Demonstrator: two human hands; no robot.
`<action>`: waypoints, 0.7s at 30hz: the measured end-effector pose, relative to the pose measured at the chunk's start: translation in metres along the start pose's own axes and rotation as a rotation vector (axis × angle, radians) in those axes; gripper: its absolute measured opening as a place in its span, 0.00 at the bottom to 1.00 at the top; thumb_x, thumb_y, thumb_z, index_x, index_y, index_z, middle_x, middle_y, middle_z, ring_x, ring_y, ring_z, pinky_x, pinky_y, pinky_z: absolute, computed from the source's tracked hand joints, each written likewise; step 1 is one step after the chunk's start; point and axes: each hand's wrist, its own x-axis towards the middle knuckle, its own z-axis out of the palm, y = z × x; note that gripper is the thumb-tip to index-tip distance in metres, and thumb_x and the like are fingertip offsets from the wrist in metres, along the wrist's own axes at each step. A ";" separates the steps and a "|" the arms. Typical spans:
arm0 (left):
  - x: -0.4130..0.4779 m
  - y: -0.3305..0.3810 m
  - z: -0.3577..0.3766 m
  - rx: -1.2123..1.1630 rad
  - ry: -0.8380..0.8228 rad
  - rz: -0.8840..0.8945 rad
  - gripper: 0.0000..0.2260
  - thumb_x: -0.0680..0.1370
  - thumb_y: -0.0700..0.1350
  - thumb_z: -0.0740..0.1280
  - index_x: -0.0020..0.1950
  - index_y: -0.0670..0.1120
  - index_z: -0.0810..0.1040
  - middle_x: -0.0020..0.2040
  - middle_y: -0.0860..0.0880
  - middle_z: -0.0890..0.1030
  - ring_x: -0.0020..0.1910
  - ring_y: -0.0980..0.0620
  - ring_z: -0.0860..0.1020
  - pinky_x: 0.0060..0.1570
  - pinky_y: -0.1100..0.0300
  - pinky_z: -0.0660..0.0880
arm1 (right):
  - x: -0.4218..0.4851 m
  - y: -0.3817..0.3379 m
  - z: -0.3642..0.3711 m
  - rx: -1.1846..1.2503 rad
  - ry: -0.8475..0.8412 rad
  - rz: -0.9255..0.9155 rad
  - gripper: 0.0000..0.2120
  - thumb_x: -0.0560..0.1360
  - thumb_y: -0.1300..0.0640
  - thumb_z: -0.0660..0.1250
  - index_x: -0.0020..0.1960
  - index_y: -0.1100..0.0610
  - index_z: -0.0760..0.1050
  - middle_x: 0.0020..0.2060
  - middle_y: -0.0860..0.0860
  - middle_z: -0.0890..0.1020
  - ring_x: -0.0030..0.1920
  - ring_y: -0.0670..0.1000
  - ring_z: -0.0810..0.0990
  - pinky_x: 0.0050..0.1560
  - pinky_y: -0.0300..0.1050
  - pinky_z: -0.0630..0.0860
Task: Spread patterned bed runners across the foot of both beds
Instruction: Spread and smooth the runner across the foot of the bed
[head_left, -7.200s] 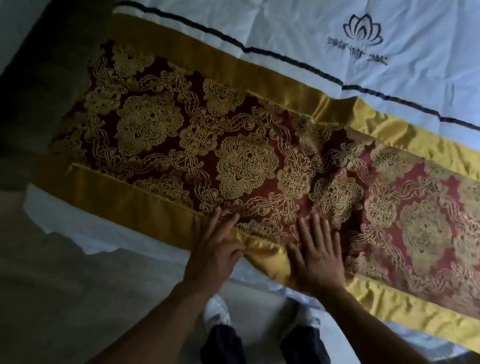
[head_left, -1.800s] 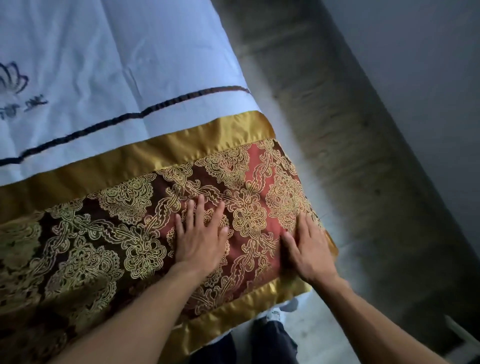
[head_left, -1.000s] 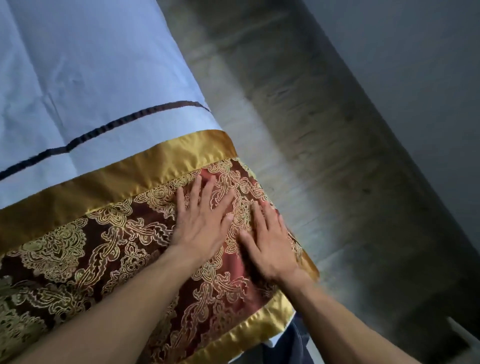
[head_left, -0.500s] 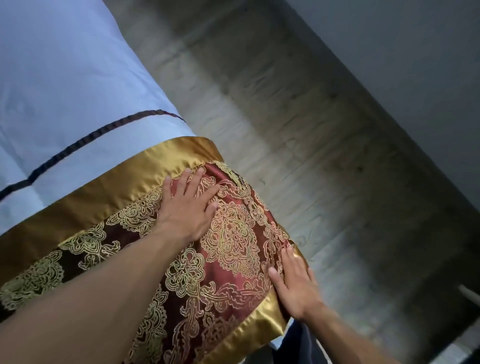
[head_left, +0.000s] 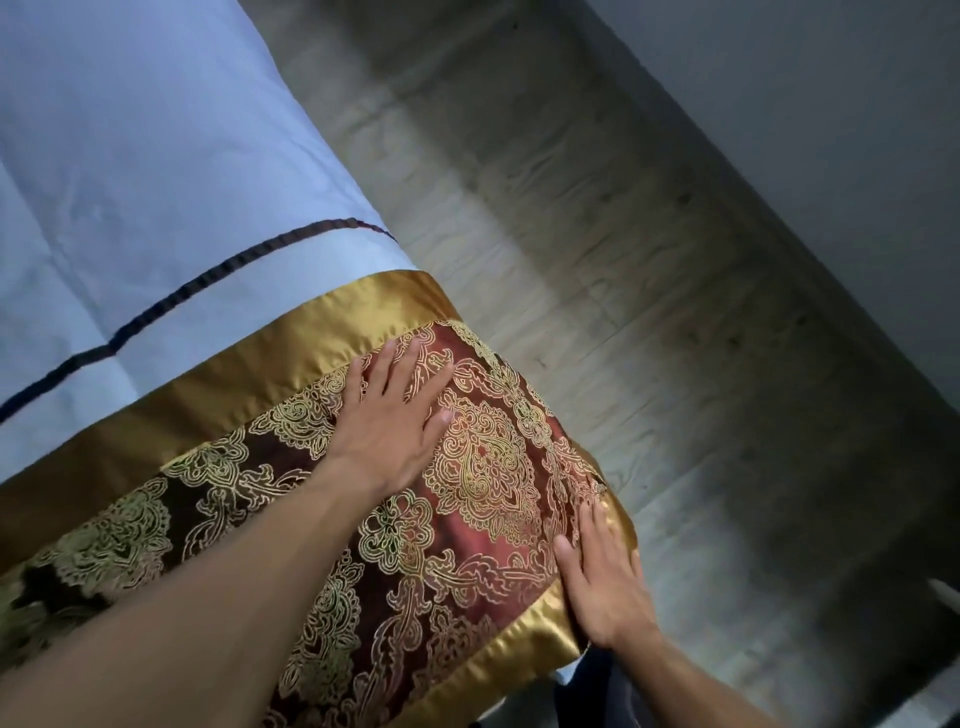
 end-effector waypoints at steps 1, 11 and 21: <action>-0.006 0.001 -0.001 -0.011 0.000 -0.007 0.25 0.83 0.64 0.37 0.79 0.63 0.35 0.80 0.46 0.32 0.78 0.42 0.30 0.77 0.37 0.39 | -0.004 0.008 -0.003 -0.026 -0.033 0.028 0.38 0.73 0.25 0.30 0.77 0.41 0.29 0.80 0.47 0.35 0.81 0.52 0.38 0.80 0.58 0.40; -0.104 0.030 0.003 -0.156 -0.064 -0.088 0.26 0.84 0.61 0.43 0.79 0.61 0.36 0.80 0.44 0.31 0.78 0.43 0.31 0.78 0.40 0.38 | -0.034 -0.038 -0.040 -0.096 0.110 -0.181 0.37 0.79 0.29 0.37 0.82 0.46 0.40 0.82 0.49 0.46 0.82 0.50 0.46 0.81 0.55 0.44; -0.161 0.041 -0.045 -0.222 -0.027 -0.153 0.25 0.83 0.62 0.42 0.81 0.58 0.48 0.82 0.49 0.56 0.81 0.47 0.48 0.78 0.38 0.38 | -0.071 -0.102 -0.076 -0.166 0.216 -0.305 0.35 0.79 0.30 0.44 0.82 0.44 0.46 0.82 0.53 0.53 0.80 0.57 0.58 0.77 0.62 0.60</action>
